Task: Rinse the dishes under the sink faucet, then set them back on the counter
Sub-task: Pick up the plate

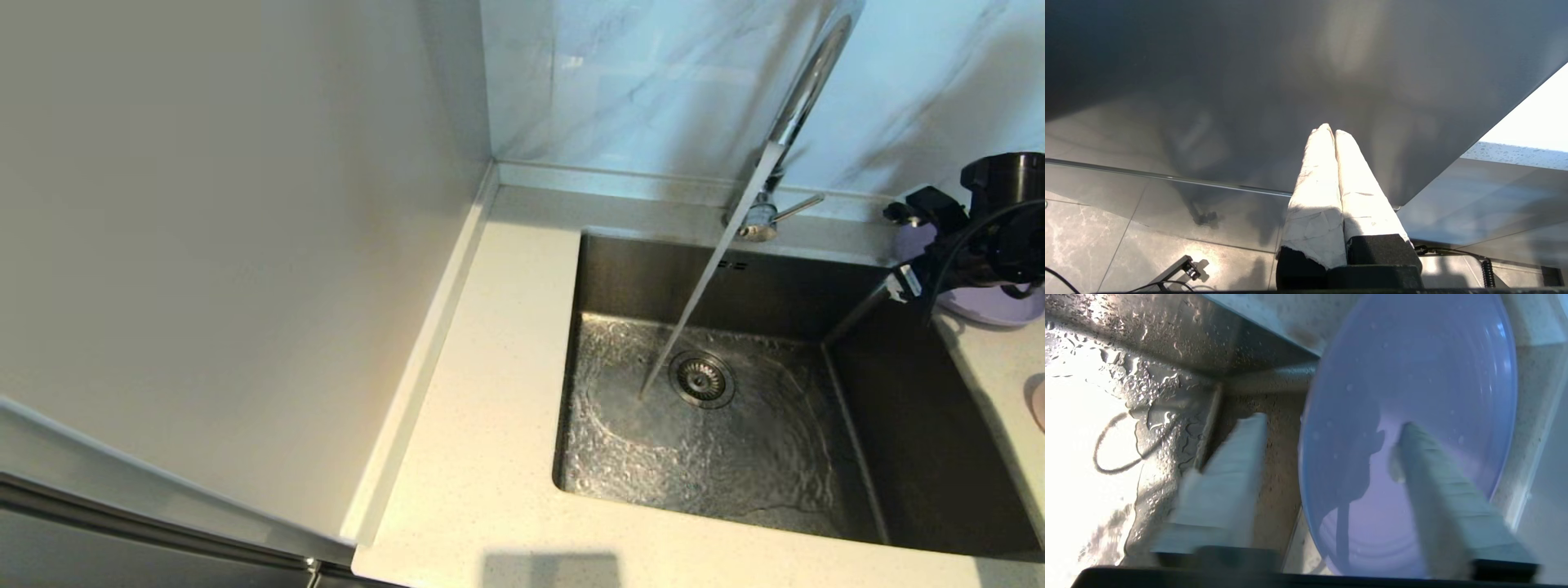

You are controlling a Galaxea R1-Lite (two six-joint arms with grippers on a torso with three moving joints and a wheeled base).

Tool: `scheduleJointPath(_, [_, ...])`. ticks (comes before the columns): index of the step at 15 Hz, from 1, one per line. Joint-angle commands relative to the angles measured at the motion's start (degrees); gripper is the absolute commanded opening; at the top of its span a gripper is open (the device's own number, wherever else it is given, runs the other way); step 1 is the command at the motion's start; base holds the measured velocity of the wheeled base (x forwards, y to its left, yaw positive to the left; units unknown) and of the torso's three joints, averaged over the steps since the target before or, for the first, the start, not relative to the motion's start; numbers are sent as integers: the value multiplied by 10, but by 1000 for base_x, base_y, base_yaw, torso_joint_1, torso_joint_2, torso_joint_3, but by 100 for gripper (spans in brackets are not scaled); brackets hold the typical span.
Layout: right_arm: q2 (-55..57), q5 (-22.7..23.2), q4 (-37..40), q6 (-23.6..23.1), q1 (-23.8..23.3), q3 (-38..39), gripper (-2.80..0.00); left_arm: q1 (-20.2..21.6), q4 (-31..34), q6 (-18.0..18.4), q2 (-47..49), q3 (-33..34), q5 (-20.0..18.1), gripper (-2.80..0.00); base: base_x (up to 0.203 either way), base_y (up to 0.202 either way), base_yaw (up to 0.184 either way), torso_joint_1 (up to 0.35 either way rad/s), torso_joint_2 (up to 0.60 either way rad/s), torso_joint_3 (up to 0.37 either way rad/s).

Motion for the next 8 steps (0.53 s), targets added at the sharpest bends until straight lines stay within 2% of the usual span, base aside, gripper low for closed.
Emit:
scheduleJointPath(1, [16, -2, 1, -2, -1, -10, -280, 0, 0, 0, 0, 0, 0, -280, 0, 0, 0, 0, 0, 0])
scheduleJointPath(8, [0, -4, -12, -1, -1, -3, -280, 0, 0, 0, 0, 0, 0, -280, 0, 0, 0, 0, 0, 0])
